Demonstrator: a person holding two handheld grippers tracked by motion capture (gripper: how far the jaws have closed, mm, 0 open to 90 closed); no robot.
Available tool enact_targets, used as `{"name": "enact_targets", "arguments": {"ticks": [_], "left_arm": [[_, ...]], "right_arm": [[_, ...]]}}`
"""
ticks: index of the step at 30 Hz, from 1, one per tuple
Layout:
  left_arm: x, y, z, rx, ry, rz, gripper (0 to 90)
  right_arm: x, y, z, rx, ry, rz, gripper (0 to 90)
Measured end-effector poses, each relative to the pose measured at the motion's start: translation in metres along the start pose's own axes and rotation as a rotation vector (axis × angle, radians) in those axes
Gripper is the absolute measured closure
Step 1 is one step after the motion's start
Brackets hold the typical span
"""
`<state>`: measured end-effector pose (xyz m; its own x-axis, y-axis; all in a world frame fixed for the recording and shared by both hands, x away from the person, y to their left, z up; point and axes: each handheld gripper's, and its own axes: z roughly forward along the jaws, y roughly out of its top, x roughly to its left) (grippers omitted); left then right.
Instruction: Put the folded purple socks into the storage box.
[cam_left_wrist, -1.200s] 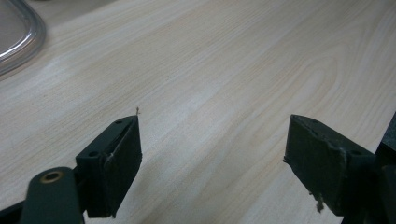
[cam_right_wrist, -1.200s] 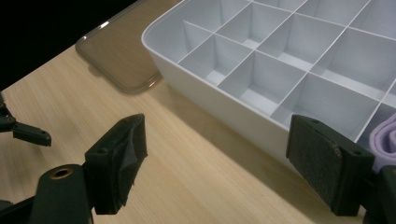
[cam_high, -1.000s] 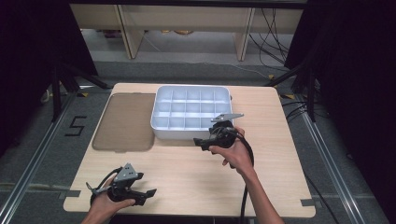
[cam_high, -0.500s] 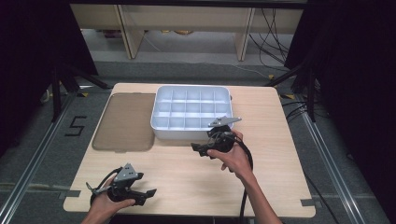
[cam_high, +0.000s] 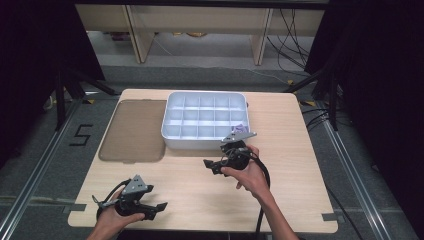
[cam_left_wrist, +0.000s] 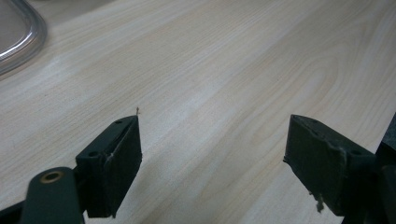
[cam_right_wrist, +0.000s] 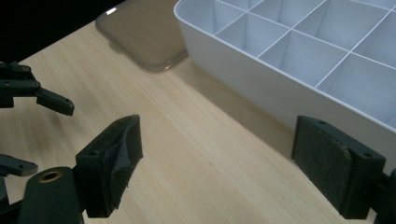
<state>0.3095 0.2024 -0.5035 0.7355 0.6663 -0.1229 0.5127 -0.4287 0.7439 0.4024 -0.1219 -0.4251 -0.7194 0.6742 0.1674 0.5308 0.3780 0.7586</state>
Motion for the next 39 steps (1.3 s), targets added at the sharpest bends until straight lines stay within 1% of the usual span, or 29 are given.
{"name": "enact_targets", "arguments": {"ticks": [1,2,3,7,8,9,10,12,13,14,15,16,17,18,19,24,25,27,28,29,30,31,32,33,34,35,36,38,39], "left_arm": [[0.000,0.000,0.000,-0.001,0.000,0.000,18.1],[0.000,0.000,0.000,-0.001,0.000,0.000,18.1],[0.000,0.000,0.000,-0.001,0.000,-0.001,18.1],[0.000,0.000,0.000,-0.002,0.001,0.000,18.1],[0.000,0.000,0.000,-0.003,0.001,-0.001,18.1],[0.000,0.000,0.000,-0.003,0.000,-0.001,18.1],[0.000,0.000,0.000,-0.003,0.000,-0.001,18.1],[0.000,0.000,0.000,-0.004,0.000,-0.001,18.1],[0.000,0.000,0.000,-0.005,0.001,-0.001,18.2],[0.000,0.000,0.000,-0.005,0.001,-0.001,18.1],[0.000,0.000,0.000,-0.004,0.001,-0.001,18.1],[0.000,0.000,0.000,-0.005,0.001,-0.002,18.1],[0.000,0.000,0.000,-0.004,0.001,-0.001,18.1],[0.000,0.000,0.000,-0.004,0.001,-0.001,18.1],[0.000,0.000,0.000,-0.004,0.001,-0.001,18.1],[0.000,0.000,0.000,-0.005,-0.001,0.000,18.1],[-0.002,-0.001,0.000,-0.007,-0.001,-0.023,18.1],[0.000,0.000,0.000,-0.002,-0.004,0.001,18.1],[0.000,0.000,0.000,-0.002,-0.004,0.000,18.1],[-0.001,0.000,0.000,-0.004,-0.001,0.001,18.1],[-0.001,0.000,0.000,-0.003,-0.001,0.001,18.1],[-0.001,0.000,0.000,-0.003,-0.001,0.001,18.1],[-0.001,0.000,0.000,-0.006,0.001,0.000,18.2],[-0.002,0.000,0.000,-0.012,-0.003,-0.006,18.1],[-0.003,-0.001,0.001,-0.025,-0.003,-0.020,18.2],[-0.002,-0.001,0.001,-0.012,-0.004,-0.006,18.2],[-0.002,-0.001,0.001,-0.011,-0.005,-0.006,18.1],[-0.003,-0.001,0.001,-0.003,-0.007,-0.018,18.1],[-0.003,-0.001,0.001,-0.009,-0.005,-0.003,18.2]], "right_arm": [[0.000,-0.001,0.001,-0.014,0.007,-0.007,17.7],[0.001,-0.002,0.001,-0.012,0.009,0.002,17.6],[0.002,-0.003,0.001,-0.002,0.008,-0.007,17.6],[0.006,-0.008,0.002,0.009,0.017,0.001,17.6],[0.007,-0.009,0.004,-0.002,0.038,0.000,17.7],[0.008,-0.010,0.003,0.007,0.018,-0.005,17.4],[0.010,-0.011,0.003,0.008,0.017,-0.004,17.5],[0.010,-0.014,0.005,-0.008,0.036,-0.003,17.7],[0.012,-0.016,0.004,-0.001,0.026,0.004,17.7],[0.013,-0.017,0.004,0.001,0.032,0.008,17.7],[0.013,-0.019,0.005,0.003,0.028,-0.005,17.7],[0.014,-0.020,0.005,0.005,0.025,0.003,17.7],[0.014,-0.021,0.007,0.005,0.038,0.002,17.4],[0.015,-0.023,0.006,0.015,0.030,-0.001,17.5],[0.017,-0.025,0.007,0.007,0.042,0.017,17.5],[0.018,-0.032,0.008,0.017,0.034,-0.005,17.5],[0.019,-0.034,0.008,0.025,0.029,-0.005,17.5],[0.019,-0.038,0.009,0.025,0.029,-0.002,17.7],[0.019,-0.040,0.010,0.023,0.031,0.008,17.7],[0.018,-0.041,0.010,0.026,0.023,-0.009,17.7],[0.020,-0.042,0.010,0.029,0.033,0.015,17.7],[0.020,-0.044,0.010,0.034,0.049,0.020,17.7],[0.020,-0.045,0.010,0.035,0.030,0.009,17.7],[0.022,-0.046,0.011,0.041,0.038,0.011,17.7],[0.022,-0.046,0.011,0.041,0.028,0.004,17.8],[0.023,-0.048,0.011,0.037,0.029,-0.002,17.8],[0.026,-0.049,0.011,0.046,0.035,0.019,17.8],[0.026,-0.051,0.011,0.043,0.036,-0.004,17.8],[0.026,-0.052,0.012,0.041,0.031,-0.015,17.8]]}}
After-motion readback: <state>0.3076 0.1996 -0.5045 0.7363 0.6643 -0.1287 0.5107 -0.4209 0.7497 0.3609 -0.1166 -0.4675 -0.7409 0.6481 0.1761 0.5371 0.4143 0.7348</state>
